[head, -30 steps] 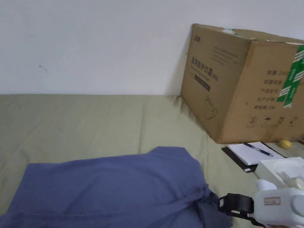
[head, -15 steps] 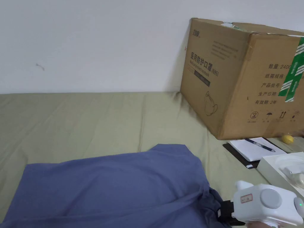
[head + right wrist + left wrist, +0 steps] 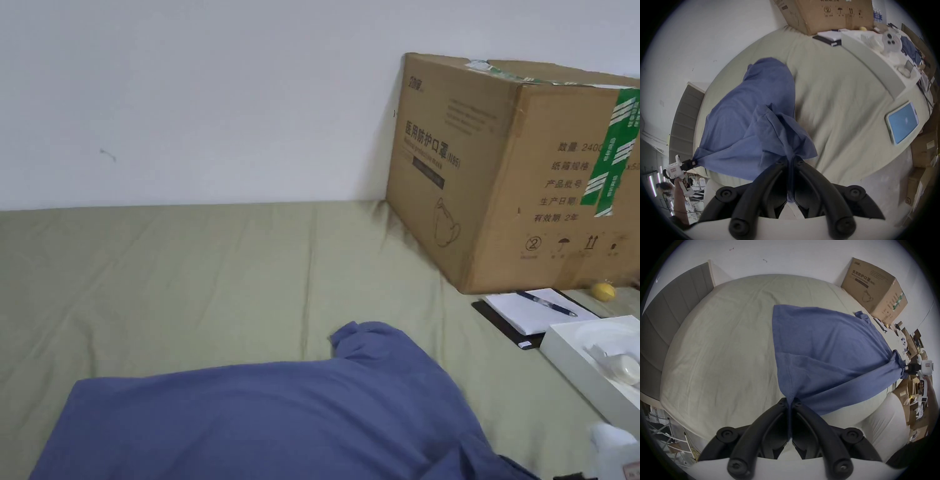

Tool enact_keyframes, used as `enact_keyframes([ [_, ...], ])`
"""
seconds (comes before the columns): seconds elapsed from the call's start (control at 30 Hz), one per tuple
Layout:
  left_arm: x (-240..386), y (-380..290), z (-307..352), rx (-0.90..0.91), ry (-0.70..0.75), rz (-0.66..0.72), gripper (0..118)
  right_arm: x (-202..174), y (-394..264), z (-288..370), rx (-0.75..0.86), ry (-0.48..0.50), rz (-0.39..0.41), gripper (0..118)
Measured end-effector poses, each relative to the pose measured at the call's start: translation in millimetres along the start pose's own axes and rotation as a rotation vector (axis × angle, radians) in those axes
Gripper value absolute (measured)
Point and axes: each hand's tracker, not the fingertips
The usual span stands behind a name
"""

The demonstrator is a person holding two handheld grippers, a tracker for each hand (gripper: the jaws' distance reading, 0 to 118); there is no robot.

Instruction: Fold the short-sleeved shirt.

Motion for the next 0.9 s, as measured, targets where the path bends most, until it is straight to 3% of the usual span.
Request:
enact_keyframes([
  [0.17,-17,-22,-23,0.004,-0.029,0.069,4,0,-17,-24,0.015,-0.053,0.003,7],
  [0.2,-23,-25,-26,0.013,-0.014,0.083,14,1,-16,-27,0.026,-0.064,0.002,12],
  [0.23,-24,-27,-24,0.040,0.016,0.093,51,-1,-16,-27,0.051,-0.089,0.002,42],
  [0.27,-26,-29,-22,0.069,0.039,0.084,89,-4,-16,-25,0.054,-0.099,0.008,84],
  [0.3,-29,-31,-18,0.106,0.059,0.083,116,-6,-17,-24,0.056,-0.106,0.010,114],
  [0.4,1,-27,32,0.238,0.027,0.117,114,-19,-21,2,0.175,-0.087,0.020,107],
  [0.5,-1,-23,48,0.327,-0.063,0.182,114,-54,-22,24,0.289,-0.056,0.102,114],
  [0.57,7,-23,58,0.388,-0.115,0.221,111,-81,-28,39,0.369,-0.004,0.176,110],
  [0.6,13,-24,65,0.432,-0.175,0.217,100,-97,-35,46,0.427,0.045,0.219,102],
  [0.67,20,-32,71,0.555,-0.189,0.175,21,-122,-48,56,0.566,0.118,0.296,43],
  [0.7,31,-33,74,0.582,-0.142,0.141,0,-136,-51,58,0.596,0.127,0.336,8],
  [0.73,40,-31,73,0.597,-0.075,0.075,0,-147,-52,56,0.605,0.130,0.373,0],
  [0.77,44,-32,72,0.619,-0.019,0.026,0,-161,-52,58,0.633,0.134,0.411,0],
  [0.83,45,-18,71,0.633,-0.024,-0.075,0,-177,-47,58,0.628,0.151,0.414,0],
  [0.9,45,9,72,0.630,-0.025,-0.059,0,-184,-40,53,0.627,0.189,0.408,0],
])
